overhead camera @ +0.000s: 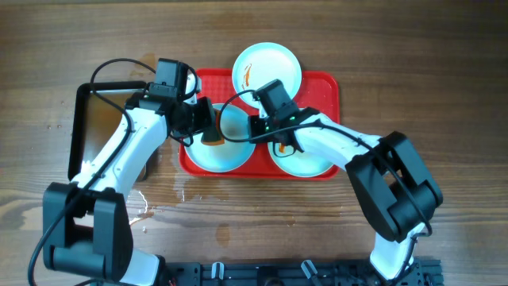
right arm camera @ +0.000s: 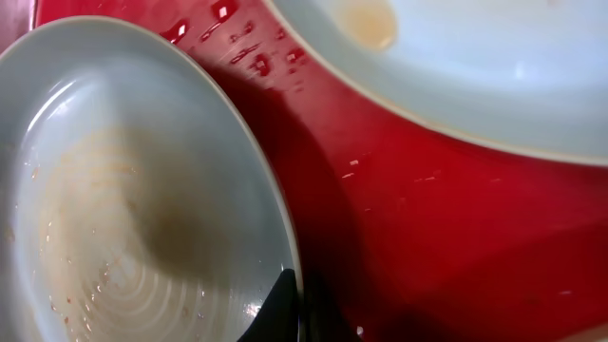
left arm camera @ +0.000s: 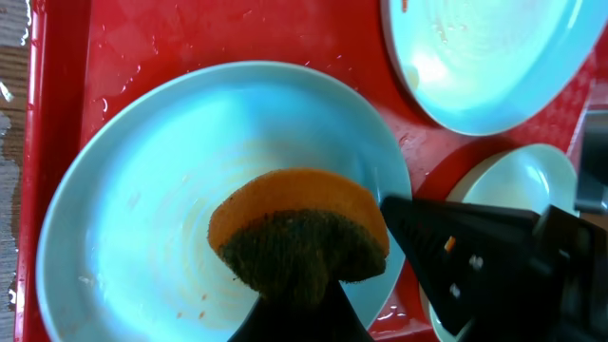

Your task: Clean dirty plates on tray and stack at the side

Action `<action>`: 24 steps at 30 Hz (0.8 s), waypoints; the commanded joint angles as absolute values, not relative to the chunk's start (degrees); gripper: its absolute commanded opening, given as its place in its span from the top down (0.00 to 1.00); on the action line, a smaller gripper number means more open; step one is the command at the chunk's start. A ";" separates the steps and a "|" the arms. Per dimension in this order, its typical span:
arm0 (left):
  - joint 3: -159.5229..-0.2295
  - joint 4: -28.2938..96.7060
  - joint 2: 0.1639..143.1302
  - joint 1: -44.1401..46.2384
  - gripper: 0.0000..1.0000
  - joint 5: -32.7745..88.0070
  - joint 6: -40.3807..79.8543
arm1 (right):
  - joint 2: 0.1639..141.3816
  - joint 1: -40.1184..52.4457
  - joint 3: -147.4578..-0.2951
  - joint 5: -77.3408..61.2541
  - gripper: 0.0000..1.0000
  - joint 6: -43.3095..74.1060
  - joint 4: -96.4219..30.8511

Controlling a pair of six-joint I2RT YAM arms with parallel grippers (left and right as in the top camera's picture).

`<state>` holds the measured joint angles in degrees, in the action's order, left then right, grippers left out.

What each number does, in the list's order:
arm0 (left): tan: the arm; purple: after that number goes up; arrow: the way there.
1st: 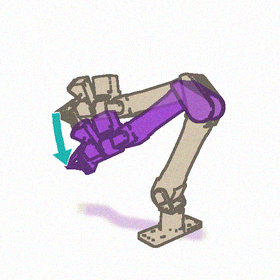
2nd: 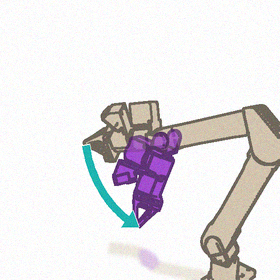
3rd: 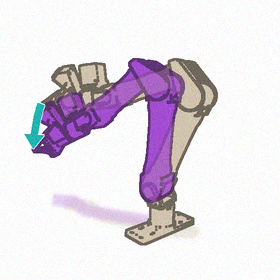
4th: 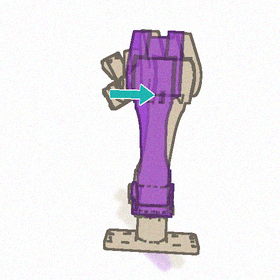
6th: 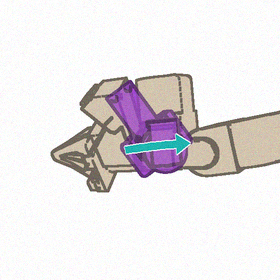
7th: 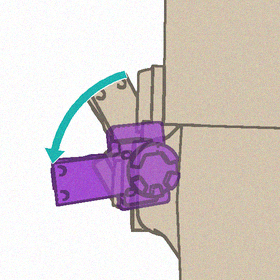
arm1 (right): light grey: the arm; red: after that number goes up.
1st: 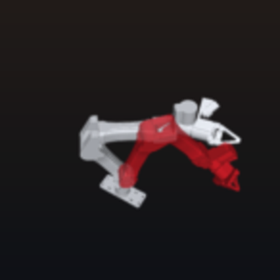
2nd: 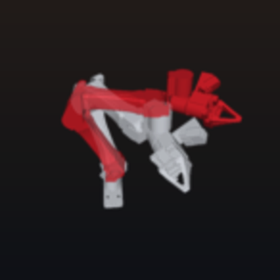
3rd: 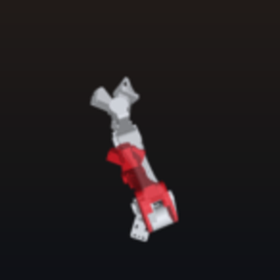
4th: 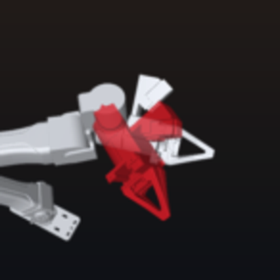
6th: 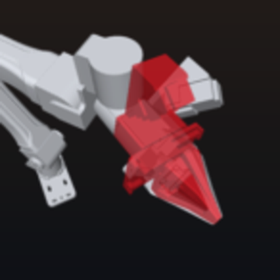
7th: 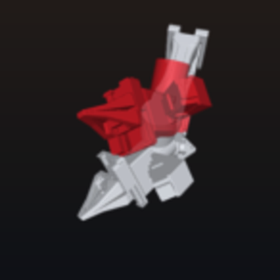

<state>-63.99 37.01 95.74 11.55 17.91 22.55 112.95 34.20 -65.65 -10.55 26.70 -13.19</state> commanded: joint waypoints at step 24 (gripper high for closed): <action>-59.02 28.51 104.27 17.91 0.96 6.33 39.09 | 113.80 34.54 -67.22 -2.50 0.96 30.61 -12.08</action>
